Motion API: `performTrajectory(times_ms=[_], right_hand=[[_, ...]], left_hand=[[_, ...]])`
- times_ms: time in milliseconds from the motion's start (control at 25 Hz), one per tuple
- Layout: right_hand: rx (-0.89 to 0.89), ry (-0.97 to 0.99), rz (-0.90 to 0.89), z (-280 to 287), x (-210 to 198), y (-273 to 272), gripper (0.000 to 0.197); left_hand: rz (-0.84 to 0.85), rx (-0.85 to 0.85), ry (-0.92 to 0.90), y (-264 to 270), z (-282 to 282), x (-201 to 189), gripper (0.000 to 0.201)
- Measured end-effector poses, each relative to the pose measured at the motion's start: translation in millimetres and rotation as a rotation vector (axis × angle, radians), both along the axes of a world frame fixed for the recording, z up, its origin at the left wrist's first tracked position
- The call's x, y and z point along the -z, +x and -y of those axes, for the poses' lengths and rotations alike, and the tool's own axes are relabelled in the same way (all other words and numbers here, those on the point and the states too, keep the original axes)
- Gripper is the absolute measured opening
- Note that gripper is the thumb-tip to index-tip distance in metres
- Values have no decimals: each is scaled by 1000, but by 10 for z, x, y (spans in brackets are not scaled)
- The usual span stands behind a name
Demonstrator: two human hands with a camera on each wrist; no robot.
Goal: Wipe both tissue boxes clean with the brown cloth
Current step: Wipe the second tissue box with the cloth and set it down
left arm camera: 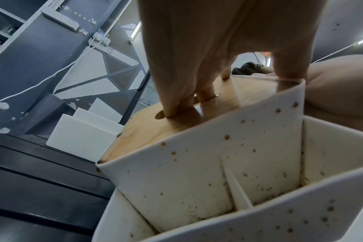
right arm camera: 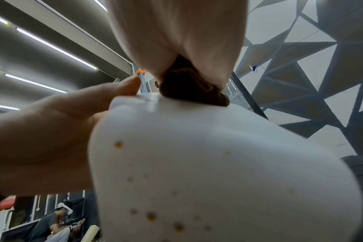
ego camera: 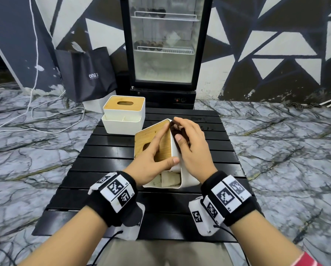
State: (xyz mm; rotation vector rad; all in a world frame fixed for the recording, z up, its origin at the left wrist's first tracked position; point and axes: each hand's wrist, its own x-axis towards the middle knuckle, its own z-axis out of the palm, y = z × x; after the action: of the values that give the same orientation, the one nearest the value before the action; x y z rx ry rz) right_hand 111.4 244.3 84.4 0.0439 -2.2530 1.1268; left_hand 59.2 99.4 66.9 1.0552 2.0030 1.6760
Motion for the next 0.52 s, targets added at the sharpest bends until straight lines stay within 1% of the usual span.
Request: performTrajectory(times_ms=[200,320,440,520], right_hand=[[-76,-36,5,97,181,226,40],[-97,-37,33,51,130,190,40],[-106,-49,47,-10,31,86,40],[-116,-50,35,8,55,96,41]], left_hand=[[49,-2,27,-42,22,8,89],[46,18,13,-50,19,-1,88],[77,29,30,-40,12,-12,85],[75,23,32,-41,25,-12,85]])
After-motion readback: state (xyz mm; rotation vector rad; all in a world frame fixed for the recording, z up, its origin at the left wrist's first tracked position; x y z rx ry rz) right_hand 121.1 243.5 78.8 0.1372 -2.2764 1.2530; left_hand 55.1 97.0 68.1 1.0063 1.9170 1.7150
